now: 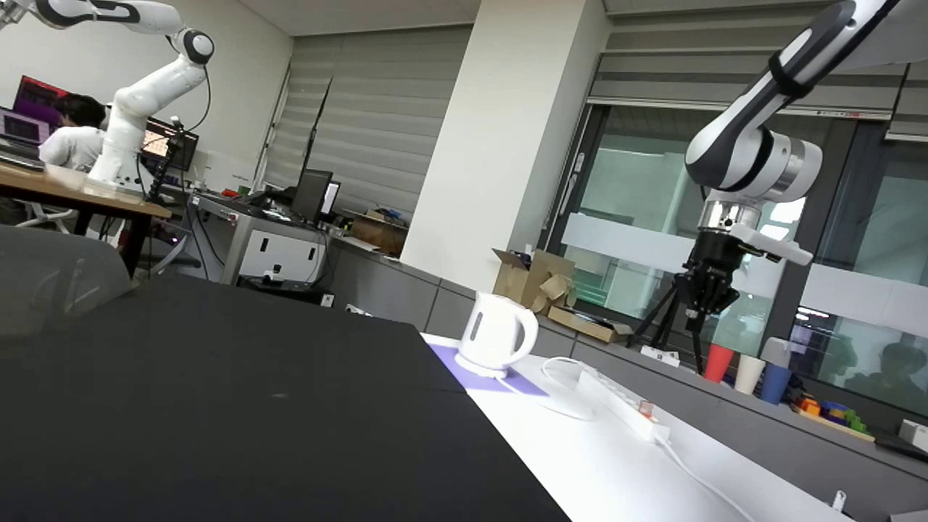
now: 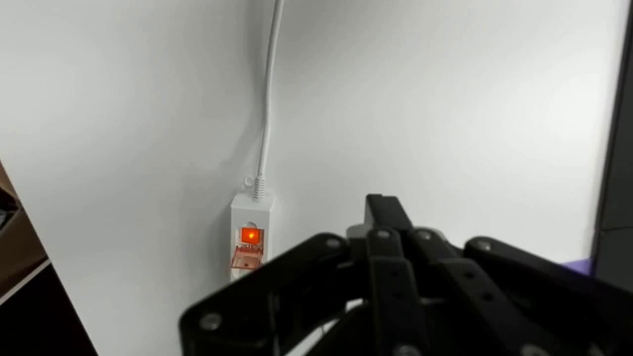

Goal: Push down on the first button from the right of the adaptor.

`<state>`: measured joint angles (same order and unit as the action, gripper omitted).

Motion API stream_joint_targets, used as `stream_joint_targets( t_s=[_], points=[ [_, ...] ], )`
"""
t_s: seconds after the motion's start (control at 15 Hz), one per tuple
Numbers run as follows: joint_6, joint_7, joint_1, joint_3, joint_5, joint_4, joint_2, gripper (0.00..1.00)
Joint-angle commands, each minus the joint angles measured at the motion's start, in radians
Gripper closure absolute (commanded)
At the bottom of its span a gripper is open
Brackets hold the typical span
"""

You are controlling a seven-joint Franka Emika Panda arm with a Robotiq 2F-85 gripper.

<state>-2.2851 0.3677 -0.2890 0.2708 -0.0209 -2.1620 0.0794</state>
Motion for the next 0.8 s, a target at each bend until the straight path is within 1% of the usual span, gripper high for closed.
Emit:
stream_joint_targets(
  t_s=[0.0,0.2,0.33,0.53,0.73],
  points=[
    [-0.136,0.068,-0.041,0.006,-0.114,-0.001,0.089,1.0],
    [-0.227,0.155,-0.091,-0.025,-0.231,0.036,0.195,1.0],
    [-0.263,0.189,-0.125,-0.055,-0.281,0.082,0.272,1.0],
    [-0.284,0.184,-0.169,-0.097,-0.294,0.176,0.382,1.0],
    [-0.265,0.139,-0.192,-0.112,-0.248,0.31,0.494,1.0]
  ],
)
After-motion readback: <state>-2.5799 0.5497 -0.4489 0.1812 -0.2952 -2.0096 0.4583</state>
